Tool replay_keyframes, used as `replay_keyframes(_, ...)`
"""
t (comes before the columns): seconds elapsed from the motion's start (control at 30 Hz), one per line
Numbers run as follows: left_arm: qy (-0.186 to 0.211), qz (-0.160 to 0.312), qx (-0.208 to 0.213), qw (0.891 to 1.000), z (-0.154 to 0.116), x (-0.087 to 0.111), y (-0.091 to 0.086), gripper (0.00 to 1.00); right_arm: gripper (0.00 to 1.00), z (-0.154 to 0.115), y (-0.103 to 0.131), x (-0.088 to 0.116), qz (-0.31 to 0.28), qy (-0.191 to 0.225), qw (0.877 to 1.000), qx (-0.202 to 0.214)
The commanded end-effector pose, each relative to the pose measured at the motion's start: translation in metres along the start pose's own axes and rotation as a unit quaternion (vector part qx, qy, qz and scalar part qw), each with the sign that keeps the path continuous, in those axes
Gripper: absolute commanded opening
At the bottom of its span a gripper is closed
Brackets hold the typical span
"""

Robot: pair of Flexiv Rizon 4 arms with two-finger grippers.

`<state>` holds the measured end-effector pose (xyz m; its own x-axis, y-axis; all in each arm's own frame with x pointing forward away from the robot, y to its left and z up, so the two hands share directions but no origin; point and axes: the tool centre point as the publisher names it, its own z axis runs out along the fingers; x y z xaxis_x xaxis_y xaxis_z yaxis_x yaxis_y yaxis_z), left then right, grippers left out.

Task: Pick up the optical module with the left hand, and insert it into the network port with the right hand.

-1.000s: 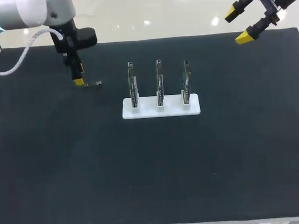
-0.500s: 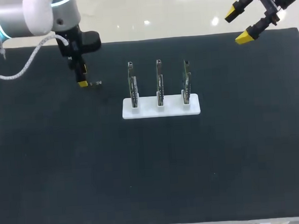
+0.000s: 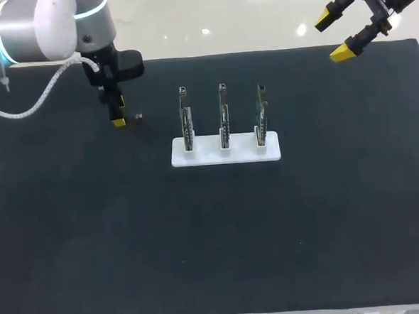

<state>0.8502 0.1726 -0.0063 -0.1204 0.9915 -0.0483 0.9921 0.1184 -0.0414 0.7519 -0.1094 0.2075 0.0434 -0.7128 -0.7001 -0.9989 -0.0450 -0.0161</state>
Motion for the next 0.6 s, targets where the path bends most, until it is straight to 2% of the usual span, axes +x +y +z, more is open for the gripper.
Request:
replay_keyframes(0.03,-0.003,0.001,-0.016,1.0,0.0017,0.0036,-0.0102,1.0,1.0,0.0001,-0.0002,-0.0001,0.0,0.0,1.0,0.0)
replay_keyframes(0.13,-0.002,0.001,-0.017,1.0,0.0043,0.0053,-0.0104,0.98,1.0,0.0001,-0.0002,-0.0001,0.0,0.0,1.0,0.0)
replay_keyframes(0.17,-0.001,0.0,-0.017,1.0,0.0052,0.0057,-0.0102,0.93,1.0,0.0001,-0.0002,-0.0001,0.0,0.0,1.0,0.0)
replay_keyframes(0.2,-0.001,0.0,-0.018,1.0,0.0054,0.0058,-0.0101,0.83,1.0,0.0001,-0.0002,-0.0001,0.0,0.0,1.0,0.0)
replay_keyframes(0.23,0.0,0.0,-0.018,1.0,0.0055,0.006,-0.0099,0.65,1.0,0.0001,-0.0002,-0.0001,0.0,0.0,1.0,0.0)
replay_keyframes(0.27,0.0,-0.001,-0.018,1.0,0.0055,0.0063,-0.0097,0.57,1.0,0.0001,-0.0002,-0.0001,0.0,0.0,1.0,0.0)
replay_keyframes(0.37,0.001,-0.003,-0.02,1.0,0.0063,0.0066,-0.0086,0.67,1.0,0.0001,-0.0002,-0.0001,0.0,0.0,1.0,0.0)
replay_keyframes(0.6,0.002,-0.005,-0.022,1.0,0.0092,0.0052,-0.0074,0.71,1.0,0.0001,-0.0002,-0.0001,0.0,0.0,1.0,0.0)
